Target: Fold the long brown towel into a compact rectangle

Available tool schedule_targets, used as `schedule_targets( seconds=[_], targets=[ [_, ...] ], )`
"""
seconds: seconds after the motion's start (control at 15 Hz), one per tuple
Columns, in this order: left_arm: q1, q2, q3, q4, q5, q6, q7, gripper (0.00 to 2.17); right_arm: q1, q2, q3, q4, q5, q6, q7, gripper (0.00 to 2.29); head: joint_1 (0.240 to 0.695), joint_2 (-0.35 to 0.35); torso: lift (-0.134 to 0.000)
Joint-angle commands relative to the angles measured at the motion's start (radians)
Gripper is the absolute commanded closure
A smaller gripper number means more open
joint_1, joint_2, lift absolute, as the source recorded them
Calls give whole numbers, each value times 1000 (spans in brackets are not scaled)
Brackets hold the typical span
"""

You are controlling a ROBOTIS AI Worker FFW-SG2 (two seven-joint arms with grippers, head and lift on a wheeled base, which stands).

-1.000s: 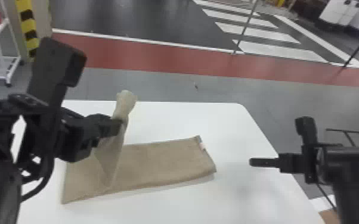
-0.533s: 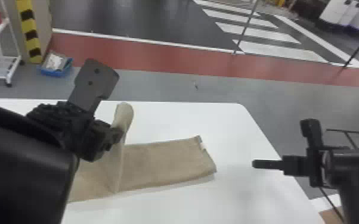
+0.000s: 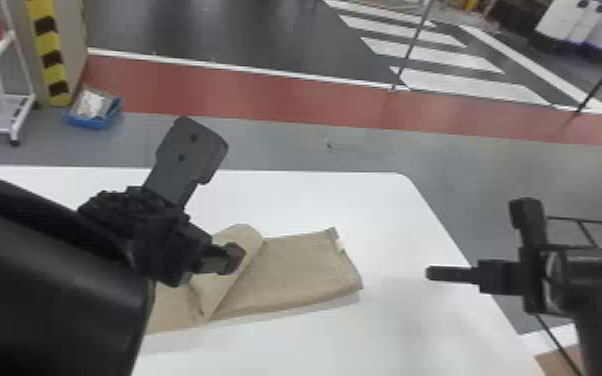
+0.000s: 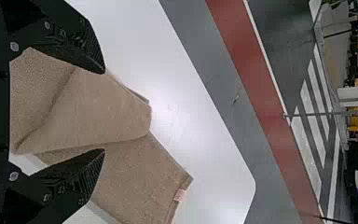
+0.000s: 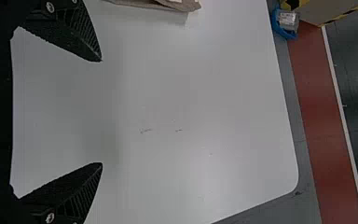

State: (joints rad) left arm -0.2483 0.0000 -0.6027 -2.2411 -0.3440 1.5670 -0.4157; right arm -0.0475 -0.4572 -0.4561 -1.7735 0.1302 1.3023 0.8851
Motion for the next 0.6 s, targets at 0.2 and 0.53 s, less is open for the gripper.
schedule_targets(
  seconds=[0.2,0.53],
  targets=[
    [26,-3,43,-28,-3,4,-5,36,0,14,-6,-52,-44,29,-3,90,695,-350,-124],
    [132,-3,219,-146,19,4,-23,36,-54,71,88,-136,-100,68,-11,90,695,-350,-124]
  ],
)
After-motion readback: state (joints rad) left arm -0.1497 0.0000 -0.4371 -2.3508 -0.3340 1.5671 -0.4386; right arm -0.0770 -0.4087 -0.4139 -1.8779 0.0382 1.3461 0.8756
